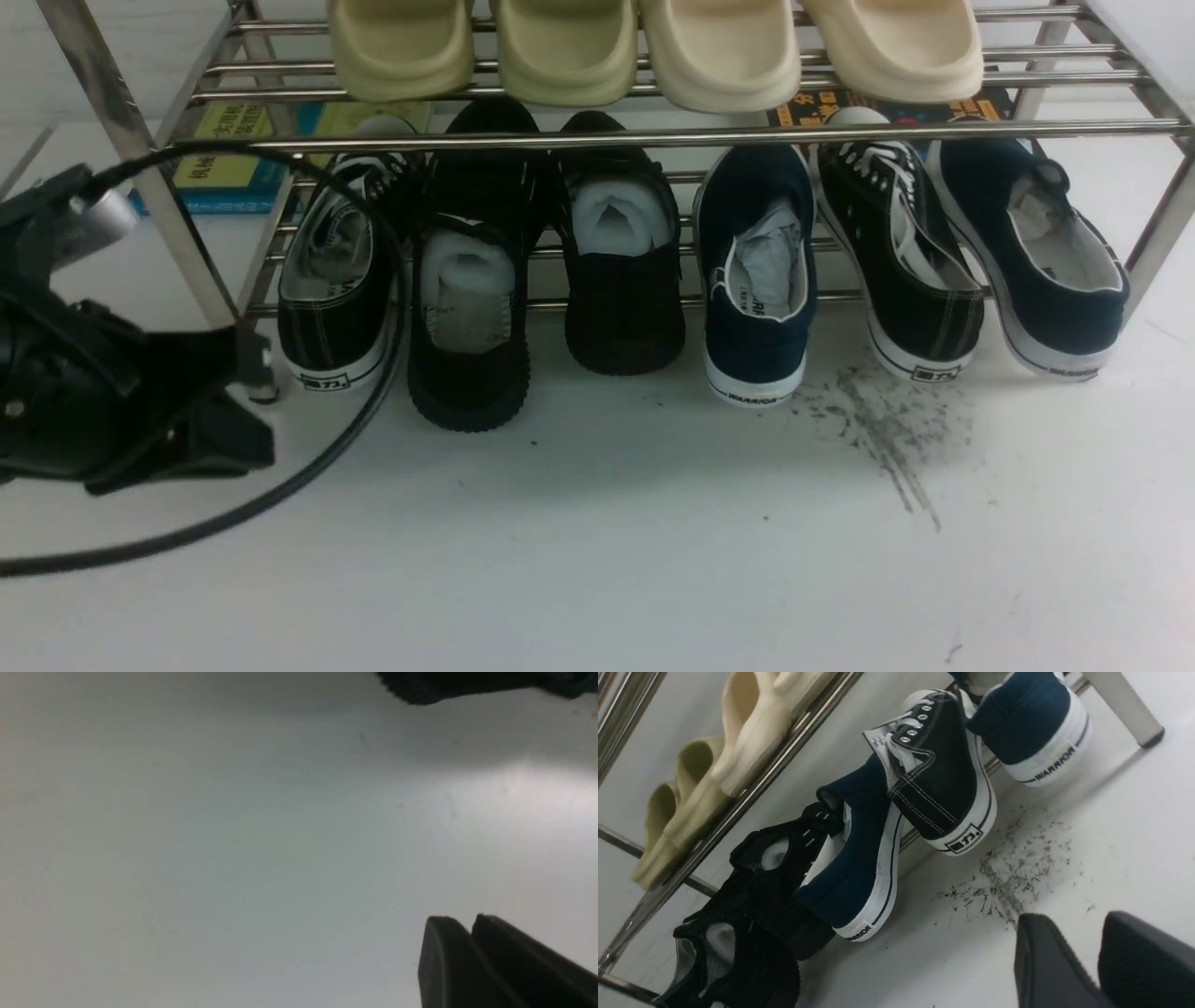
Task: Take the shoes off the shelf with your hand on the white table.
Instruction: 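Grasp the leftmost shoe on the bottom shelf of the shoe rack with the left gripper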
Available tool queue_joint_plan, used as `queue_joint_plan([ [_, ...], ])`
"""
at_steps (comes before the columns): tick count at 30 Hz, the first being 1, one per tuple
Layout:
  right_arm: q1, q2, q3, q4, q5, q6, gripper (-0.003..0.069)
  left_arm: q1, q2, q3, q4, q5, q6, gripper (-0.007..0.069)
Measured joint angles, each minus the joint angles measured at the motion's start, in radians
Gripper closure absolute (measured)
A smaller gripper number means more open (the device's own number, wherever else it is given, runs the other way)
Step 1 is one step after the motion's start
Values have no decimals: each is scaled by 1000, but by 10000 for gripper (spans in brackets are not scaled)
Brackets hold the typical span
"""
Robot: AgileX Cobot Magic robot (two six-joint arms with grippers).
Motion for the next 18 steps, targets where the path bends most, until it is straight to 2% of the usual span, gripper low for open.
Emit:
queue_joint_plan([
  [2,0,3,-42,-13,28,-44,512,-23,21,-21,-11,-8,6,446],
  [3,0,22,-99,-38,70,-95,561,-63,48,-53,-14,-25,10,386],
  [5,0,70,-178,-76,136,-151,624,-127,86,-87,-14,-57,11,326],
  [6,0,76,-186,-80,144,-156,630,-133,89,-87,-14,-57,12,326],
  [7,0,136,-260,-126,218,-182,662,-189,125,-118,0,-102,12,279],
  [9,0,173,-301,-155,266,-190,666,-215,146,-131,11,-128,12,262],
  [11,0,284,-412,-242,407,-198,666,-265,200,-153,59,-189,-21,238],
  [16,0,452,-550,-366,604,-199,662,-284,270,-162,149,-281,-100,230],
  [18,0,479,-565,-387,625,-199,662,-284,283,-162,175,-301,-122,230],
])
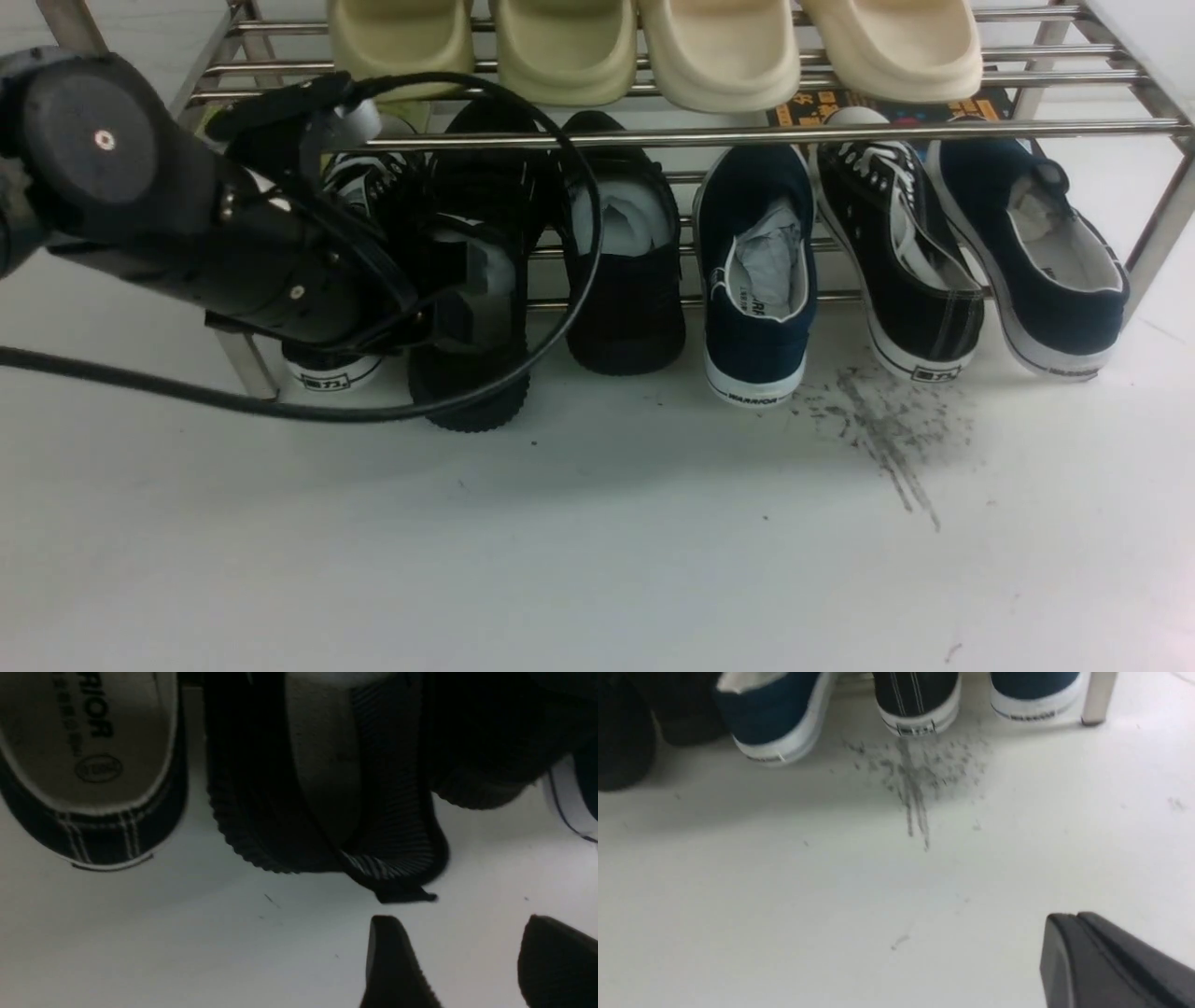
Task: Take the shoes off the shelf with your hand on the white table.
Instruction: 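Grasp the leftmost shoe on the bottom shelf of the shoe rack with the left gripper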
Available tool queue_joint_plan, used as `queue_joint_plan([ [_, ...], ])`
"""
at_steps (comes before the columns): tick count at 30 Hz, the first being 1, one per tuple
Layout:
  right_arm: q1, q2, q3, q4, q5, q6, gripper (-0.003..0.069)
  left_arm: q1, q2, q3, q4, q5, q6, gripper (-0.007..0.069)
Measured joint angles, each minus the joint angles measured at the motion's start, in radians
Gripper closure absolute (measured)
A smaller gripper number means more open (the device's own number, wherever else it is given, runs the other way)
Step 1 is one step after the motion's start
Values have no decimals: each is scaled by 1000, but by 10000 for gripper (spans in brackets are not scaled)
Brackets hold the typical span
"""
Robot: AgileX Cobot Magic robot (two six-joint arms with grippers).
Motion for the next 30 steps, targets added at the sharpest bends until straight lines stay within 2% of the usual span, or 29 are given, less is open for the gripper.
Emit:
queue_joint_plan([
  [4,0,80,-13,-35,43,-2,659,0,42,0,75,-98,-85,230],
  [8,0,96,-13,-43,46,-3,657,0,78,0,110,-160,-109,229],
  [26,0,99,-13,-51,45,-3,653,0,215,0,203,-373,-114,228],
  [30,0,99,-13,-51,45,-3,648,0,231,-1,225,-421,-114,248],
])
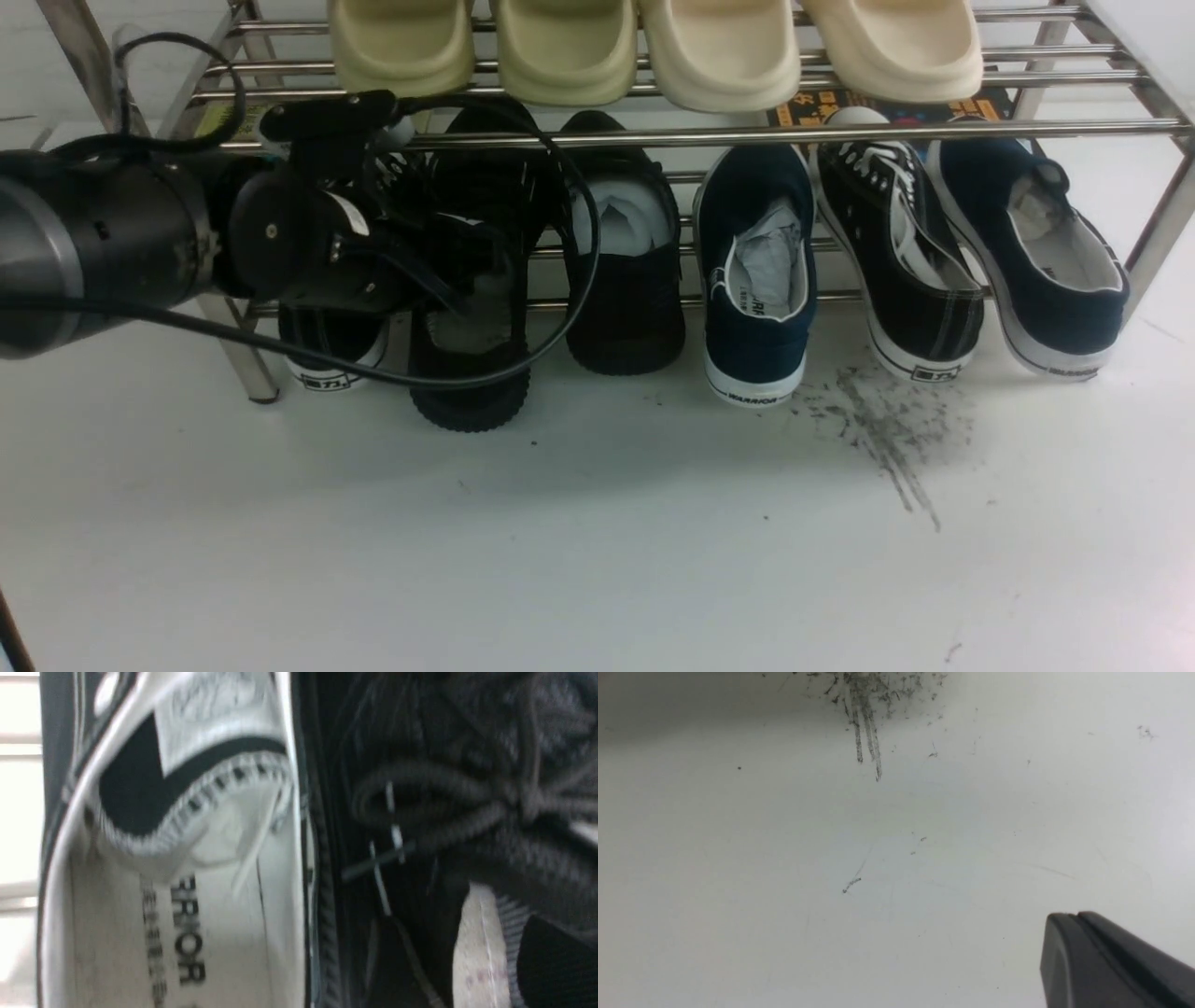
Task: Take the shoes off the shelf with your hand on the white table.
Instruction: 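Grasp the leftmost shoe on the bottom shelf of the shoe rack with the left gripper, then set the held shoe down on the floor in front of the rack with the left gripper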
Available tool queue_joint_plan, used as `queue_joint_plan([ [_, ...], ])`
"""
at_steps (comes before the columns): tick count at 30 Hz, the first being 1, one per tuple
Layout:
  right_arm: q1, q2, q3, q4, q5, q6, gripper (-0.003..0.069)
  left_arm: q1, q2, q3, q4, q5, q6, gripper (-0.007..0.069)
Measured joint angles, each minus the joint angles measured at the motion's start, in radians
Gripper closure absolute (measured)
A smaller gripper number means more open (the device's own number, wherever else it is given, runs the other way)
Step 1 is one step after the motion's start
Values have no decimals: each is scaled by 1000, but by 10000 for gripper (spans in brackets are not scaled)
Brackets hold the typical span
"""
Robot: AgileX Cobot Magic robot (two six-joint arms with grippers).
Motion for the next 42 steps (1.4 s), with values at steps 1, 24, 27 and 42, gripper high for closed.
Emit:
queue_joint_plan([
  [1,0,0,0,0,0,0,648,0,4,-1,1,-10,0,260],
  [24,0,0,0,-2,0,0,620,-2,-142,1,-60,197,0,610],
  [27,0,0,0,-2,0,0,617,-2,-197,1,-110,255,0,610],
  [42,0,0,0,-2,0,0,599,-2,-437,1,-349,648,191,607],
])
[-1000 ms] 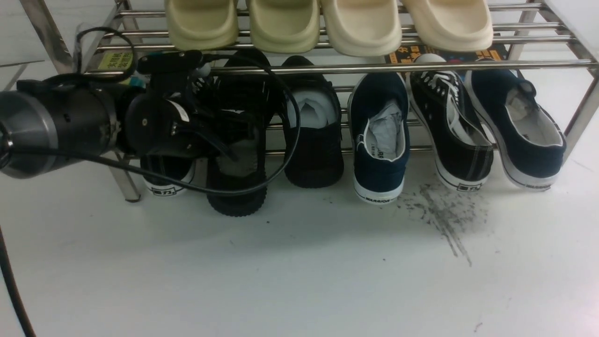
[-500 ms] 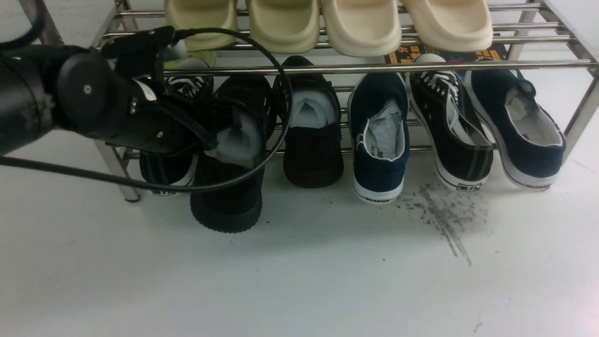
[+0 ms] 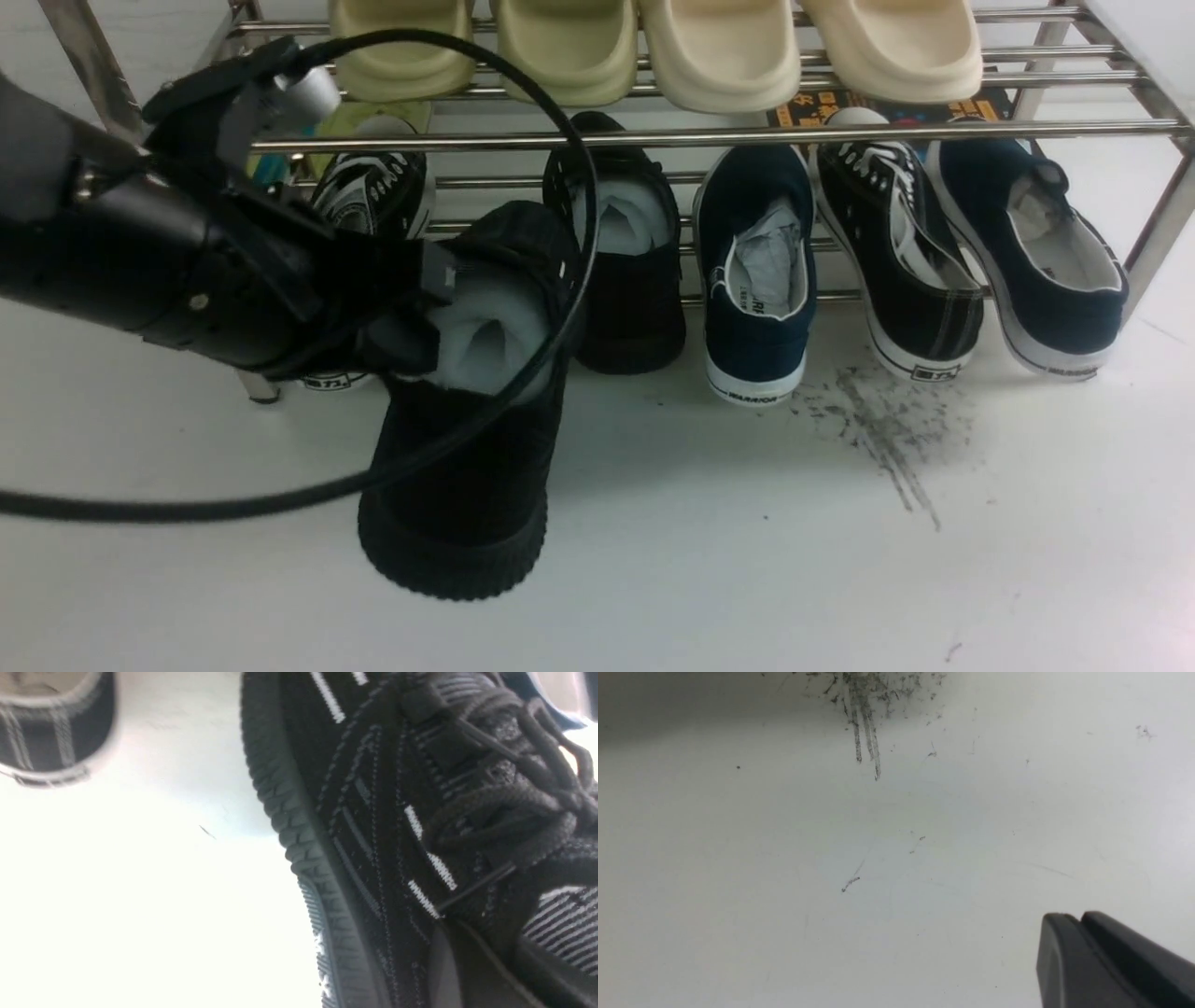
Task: Take the shoes off the shelf with your hand on the white table.
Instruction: 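Set the held shoe down on the floor in front of the rack with the left gripper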
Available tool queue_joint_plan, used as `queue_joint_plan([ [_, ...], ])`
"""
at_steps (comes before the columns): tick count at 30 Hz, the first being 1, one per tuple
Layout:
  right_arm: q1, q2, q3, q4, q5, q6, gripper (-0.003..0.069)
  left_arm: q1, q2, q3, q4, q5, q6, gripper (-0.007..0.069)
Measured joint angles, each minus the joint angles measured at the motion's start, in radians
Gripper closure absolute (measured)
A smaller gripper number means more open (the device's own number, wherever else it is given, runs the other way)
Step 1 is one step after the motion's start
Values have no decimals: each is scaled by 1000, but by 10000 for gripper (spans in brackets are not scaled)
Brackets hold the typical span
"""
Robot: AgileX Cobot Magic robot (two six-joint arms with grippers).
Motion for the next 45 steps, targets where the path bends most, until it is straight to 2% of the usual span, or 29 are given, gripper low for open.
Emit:
queue_joint_plan([
  [9,0,0,0,0,0,0,593,0,-230,96,-10,18,8,607],
  [16,0,0,0,0,0,0,582,0,-403,359,-10,0,-95,607],
  [20,0,0,0,0,0,0,578,0,-446,523,-10,-68,-163,607],
  [25,0,0,0,-1,0,0,578,0,-435,652,-17,-204,-193,607],
  [32,0,0,0,7,0,0,577,0,-367,698,-22,-384,-194,603],
  [38,0,0,0,7,0,0,567,0,-237,698,-22,-447,-189,603],
  [45,0,0,0,6,0,0,561,0,-105,698,-28,-494,-125,596],
])
